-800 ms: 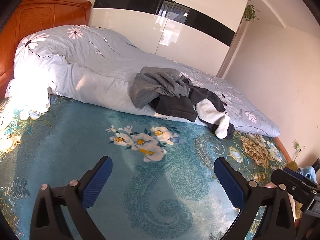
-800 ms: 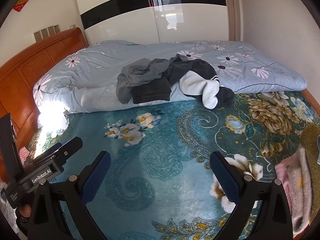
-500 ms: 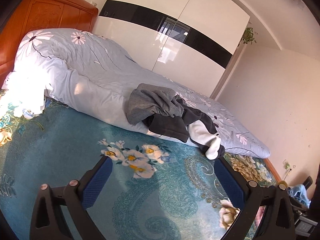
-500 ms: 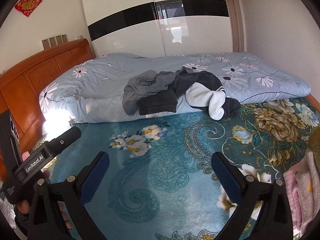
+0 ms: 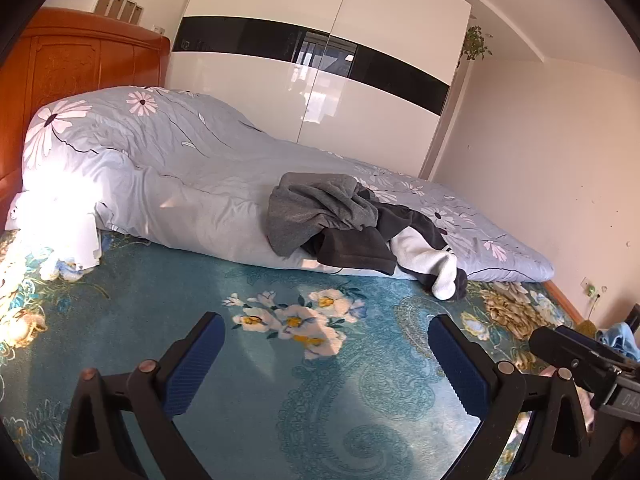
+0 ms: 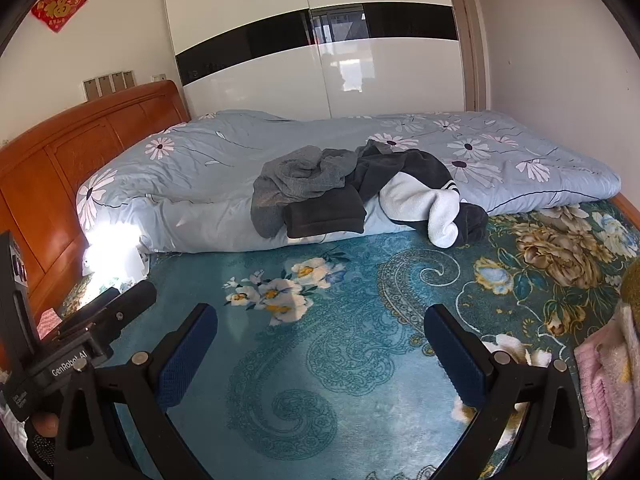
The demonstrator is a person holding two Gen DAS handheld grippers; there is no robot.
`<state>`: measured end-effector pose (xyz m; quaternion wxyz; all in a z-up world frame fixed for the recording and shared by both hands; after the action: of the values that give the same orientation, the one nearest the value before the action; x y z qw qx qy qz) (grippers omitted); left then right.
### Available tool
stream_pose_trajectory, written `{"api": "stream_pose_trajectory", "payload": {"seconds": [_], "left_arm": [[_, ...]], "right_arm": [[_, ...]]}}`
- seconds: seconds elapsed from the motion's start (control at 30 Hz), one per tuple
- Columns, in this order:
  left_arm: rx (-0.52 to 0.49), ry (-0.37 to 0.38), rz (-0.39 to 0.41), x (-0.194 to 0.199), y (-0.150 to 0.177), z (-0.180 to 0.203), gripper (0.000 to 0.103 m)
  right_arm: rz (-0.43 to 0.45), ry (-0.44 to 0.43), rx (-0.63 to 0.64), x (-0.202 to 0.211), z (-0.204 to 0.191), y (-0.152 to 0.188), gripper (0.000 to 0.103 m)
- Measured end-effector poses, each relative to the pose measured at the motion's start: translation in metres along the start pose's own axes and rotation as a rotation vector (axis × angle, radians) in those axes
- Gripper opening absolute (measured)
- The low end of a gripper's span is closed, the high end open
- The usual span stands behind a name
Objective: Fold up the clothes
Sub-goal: 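Move both grippers toward the grey clothes pile on the duvet, then grasp the grey sweatshirt with the left gripper and lift it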
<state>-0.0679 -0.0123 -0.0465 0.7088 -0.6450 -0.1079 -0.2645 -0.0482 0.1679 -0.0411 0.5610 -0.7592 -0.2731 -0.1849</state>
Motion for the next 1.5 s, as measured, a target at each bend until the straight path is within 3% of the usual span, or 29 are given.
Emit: {"api": "stream_pose_trajectory", "payload": {"seconds": [0.33, 0.47, 0.63, 0.93, 1.5], "left_arm": [[-0.080, -0.047, -0.020, -0.001, 0.001, -0.008, 0.103], [-0.018, -0.048, -0.022, -0.004, 0.002, -0.010, 0.103], [0.051, -0.107, 0.004, -0.014, -0.002, -0.016, 0.103], [-0.061, -0.162, -0.019, -0.043, -0.021, -0.005, 0.103], [-0.046, -0.056, -0.112, -0.154, -0.067, 0.019, 0.103]], "right_arm": [[0.022, 0.009, 0.032, -0.002, -0.017, 0.004, 0.103], [0.039, 0.001, 0.053, -0.002, -0.012, -0.001, 0.103], [0.049, 0.015, 0.079, -0.003, 0.000, -0.006, 0.103], [0.047, 0.046, 0.044, -0.011, 0.031, -0.010, 0.103], [-0.050, 0.096, 0.009, -0.052, 0.076, 0.007, 0.103]]}}
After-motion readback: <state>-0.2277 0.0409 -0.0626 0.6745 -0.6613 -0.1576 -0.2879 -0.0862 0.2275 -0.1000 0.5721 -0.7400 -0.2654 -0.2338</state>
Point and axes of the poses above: each gripper's, at about its wrist camera, not at the fingertips, and x roughly against the way its jaws point, z to its right, y to its underside, the point moved 9 cm from there along -x, roughly the way its jaws point, and after that the axes turned 9 degrees about -x, right-handed, at the moved point
